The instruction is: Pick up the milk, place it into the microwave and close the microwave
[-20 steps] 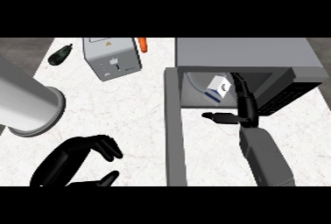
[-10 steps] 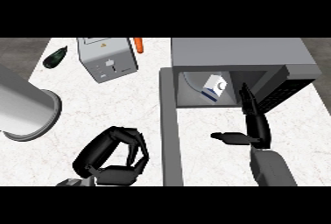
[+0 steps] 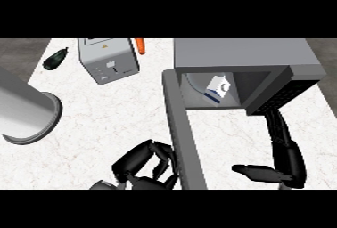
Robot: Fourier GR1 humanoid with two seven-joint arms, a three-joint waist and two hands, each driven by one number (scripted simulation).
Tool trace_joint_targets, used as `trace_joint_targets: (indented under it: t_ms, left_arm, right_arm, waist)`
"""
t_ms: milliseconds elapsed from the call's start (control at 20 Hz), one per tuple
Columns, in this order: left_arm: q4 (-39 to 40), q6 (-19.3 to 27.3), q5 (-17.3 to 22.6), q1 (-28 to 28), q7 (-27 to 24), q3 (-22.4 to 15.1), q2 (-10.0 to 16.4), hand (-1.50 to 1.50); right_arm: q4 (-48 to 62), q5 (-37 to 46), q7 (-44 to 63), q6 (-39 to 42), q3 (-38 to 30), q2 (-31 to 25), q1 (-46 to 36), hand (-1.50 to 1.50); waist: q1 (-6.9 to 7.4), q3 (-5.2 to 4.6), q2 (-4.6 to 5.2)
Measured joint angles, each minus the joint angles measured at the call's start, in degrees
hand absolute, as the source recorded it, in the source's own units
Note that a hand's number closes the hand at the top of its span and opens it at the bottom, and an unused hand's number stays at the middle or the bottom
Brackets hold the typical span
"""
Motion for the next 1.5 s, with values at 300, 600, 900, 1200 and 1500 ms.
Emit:
trace_joint_targets:
  t_ms: [300,600,900,1200,1500]
  left_arm:
    - [6.45,6.42,0.90,-4.44,-0.82,-9.86,0.04,1.50]
    - [14.52,22.62,8.73,-13.53,-0.59,-22.63,0.14,1.50]
    - [17.93,38.06,18.90,-19.23,-0.98,-30.55,0.75,1.50]
    - [19.95,47.30,27.08,-24.03,-4.51,-33.73,0.50,1.50]
    - [21.47,51.83,33.77,-30.84,-6.54,-33.29,0.20,1.50]
  right_arm:
    - [-13.22,-2.29,3.48,1.49,-0.37,-1.56,8.99,-1.50]
    - [-20.87,-7.26,7.20,5.34,-1.97,-3.85,11.78,-1.50]
    - [-26.29,-12.61,9.81,10.16,-2.82,-6.25,13.75,-1.50]
    - [-29.12,-16.44,12.13,14.06,-3.03,-9.04,11.93,-1.50]
    - [-32.50,-19.90,15.00,17.93,-1.62,-11.63,10.38,-1.50]
  waist:
    - [-0.05,0.01,0.06]
    - [-1.17,-0.02,0.30]
    - [-3.03,-0.04,0.65]
    - [-4.95,-0.13,1.16]
    - [-7.67,-0.22,1.69]
